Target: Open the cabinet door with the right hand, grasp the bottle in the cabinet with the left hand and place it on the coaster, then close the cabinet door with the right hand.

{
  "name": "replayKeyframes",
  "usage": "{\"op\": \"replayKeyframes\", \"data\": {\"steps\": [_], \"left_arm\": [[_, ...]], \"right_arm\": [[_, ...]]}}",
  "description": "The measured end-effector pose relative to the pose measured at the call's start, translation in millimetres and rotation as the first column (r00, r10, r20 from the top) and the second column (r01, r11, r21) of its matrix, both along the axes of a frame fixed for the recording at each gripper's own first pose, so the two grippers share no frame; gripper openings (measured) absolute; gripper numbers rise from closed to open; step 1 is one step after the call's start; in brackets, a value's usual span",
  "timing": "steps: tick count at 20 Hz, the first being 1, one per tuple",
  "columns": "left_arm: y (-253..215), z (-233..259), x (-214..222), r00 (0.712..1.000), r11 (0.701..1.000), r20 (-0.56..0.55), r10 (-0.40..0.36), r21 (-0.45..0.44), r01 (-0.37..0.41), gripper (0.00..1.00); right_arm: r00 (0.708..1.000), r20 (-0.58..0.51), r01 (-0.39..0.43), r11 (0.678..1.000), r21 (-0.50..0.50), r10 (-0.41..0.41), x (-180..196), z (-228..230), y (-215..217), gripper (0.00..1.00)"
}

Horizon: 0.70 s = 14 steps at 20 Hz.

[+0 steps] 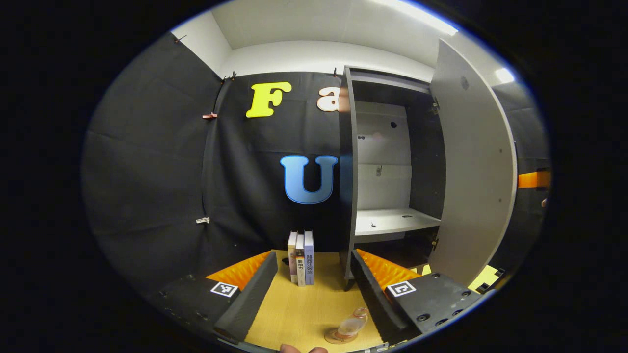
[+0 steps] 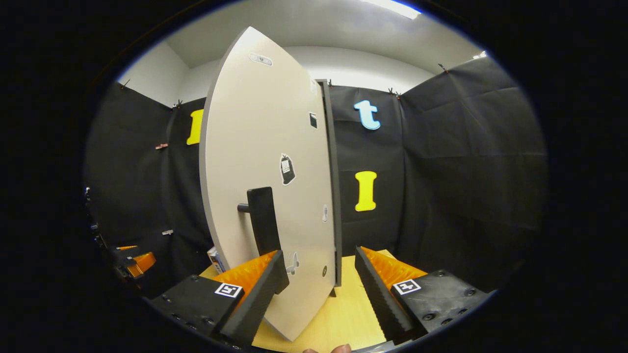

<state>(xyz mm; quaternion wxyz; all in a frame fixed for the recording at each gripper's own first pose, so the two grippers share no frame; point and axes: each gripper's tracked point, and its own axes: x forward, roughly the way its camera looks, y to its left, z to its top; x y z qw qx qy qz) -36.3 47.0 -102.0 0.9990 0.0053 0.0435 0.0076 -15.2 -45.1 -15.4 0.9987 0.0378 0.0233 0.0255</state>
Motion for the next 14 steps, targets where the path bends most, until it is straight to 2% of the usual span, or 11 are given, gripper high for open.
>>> {"op": "replayKeyframes", "data": {"steps": [2,4,9,11,14], "left_arm": [[0,1,-1,1.0,1.0,0.001,0.007,0.018,-0.007,0.92],[-3,1,-1,1.0,1.0,-0.003,0.007,0.026,-0.007,0.94],[-2,3,2,1.0,0.999,-0.008,0.017,0.032,-0.017,0.94],[-3,5,3,1.0,0.999,-0.006,0.021,0.033,-0.021,0.94],[-6,6,4,1.0,0.999,-0.005,0.02,0.041,-0.02,0.94]], "right_arm": [[0.999,-0.004,-0.042,0.999,0.021,0.043,9,-2,21,0.96],[0.997,0.003,-0.081,0.996,0.043,0.081,17,-1,41,0.95],[0.99,0.03,-0.14,0.987,0.085,0.138,47,7,78,0.98],[0.989,0.023,-0.149,0.985,0.083,0.147,52,5,82,1.0],[0.992,0.021,-0.125,0.991,0.054,0.124,52,3,71,0.98]]}}
